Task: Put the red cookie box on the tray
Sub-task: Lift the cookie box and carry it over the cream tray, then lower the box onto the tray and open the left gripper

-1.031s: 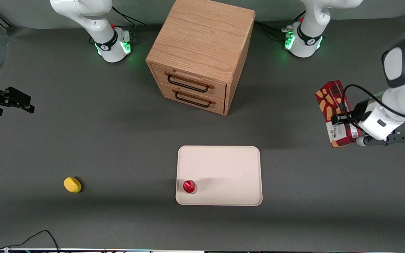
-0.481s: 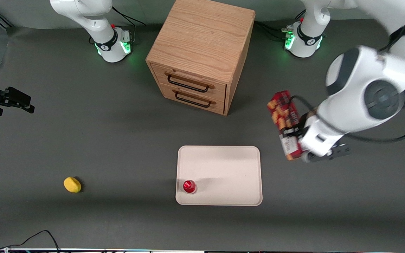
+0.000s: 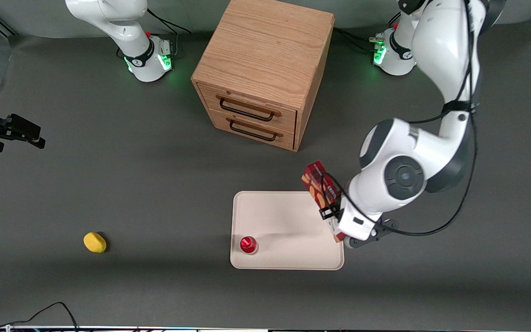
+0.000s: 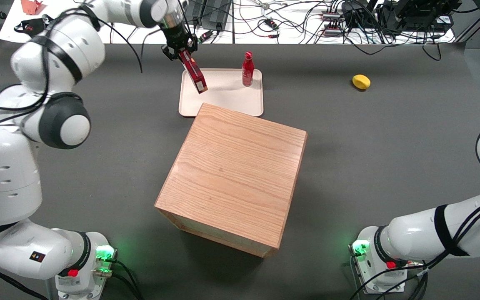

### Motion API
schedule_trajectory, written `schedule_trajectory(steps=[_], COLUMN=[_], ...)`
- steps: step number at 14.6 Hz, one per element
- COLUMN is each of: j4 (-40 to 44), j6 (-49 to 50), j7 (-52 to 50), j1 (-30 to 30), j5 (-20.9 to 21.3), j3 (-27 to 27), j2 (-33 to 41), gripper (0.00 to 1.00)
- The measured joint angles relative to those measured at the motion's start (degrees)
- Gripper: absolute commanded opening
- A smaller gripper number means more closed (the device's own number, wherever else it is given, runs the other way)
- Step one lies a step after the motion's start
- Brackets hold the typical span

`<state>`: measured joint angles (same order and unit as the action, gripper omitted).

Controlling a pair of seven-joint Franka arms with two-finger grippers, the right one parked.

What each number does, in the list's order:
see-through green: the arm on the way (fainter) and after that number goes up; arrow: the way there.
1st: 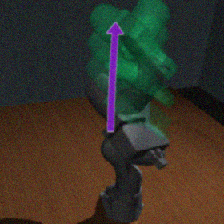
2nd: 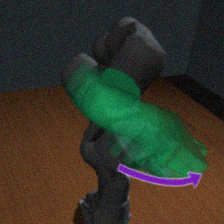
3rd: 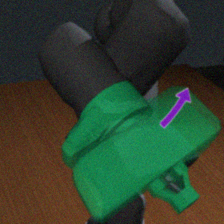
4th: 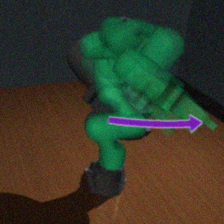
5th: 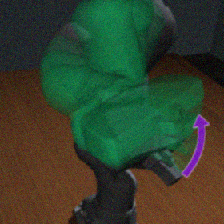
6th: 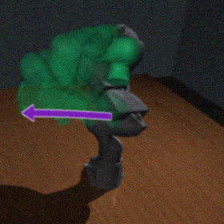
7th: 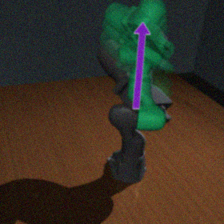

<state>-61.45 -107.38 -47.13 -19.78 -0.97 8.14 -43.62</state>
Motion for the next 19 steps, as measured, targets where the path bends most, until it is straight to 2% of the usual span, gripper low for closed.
schedule_trajectory(steps=[2,6,15,17,19], j4=[0.1,-0.3,-4.8,-5.0,-5.6], j6=[-3.8,-9.9,-19.8,-21.3,-22.6], j7=[-0.3,-0.4,-0.4,-0.4,-0.4], j1=[-0.6,-0.8,-0.9,-0.9,-0.9], j5=[3.0,4.0,6.0,6.3,6.4], j3=[0.0,0.0,0.0,0.0,0.0], j2=[-3.4,-8.2,-10.4,-10.9,-11.3], gripper=[0.0,0.0,0.0,0.28,0.47])
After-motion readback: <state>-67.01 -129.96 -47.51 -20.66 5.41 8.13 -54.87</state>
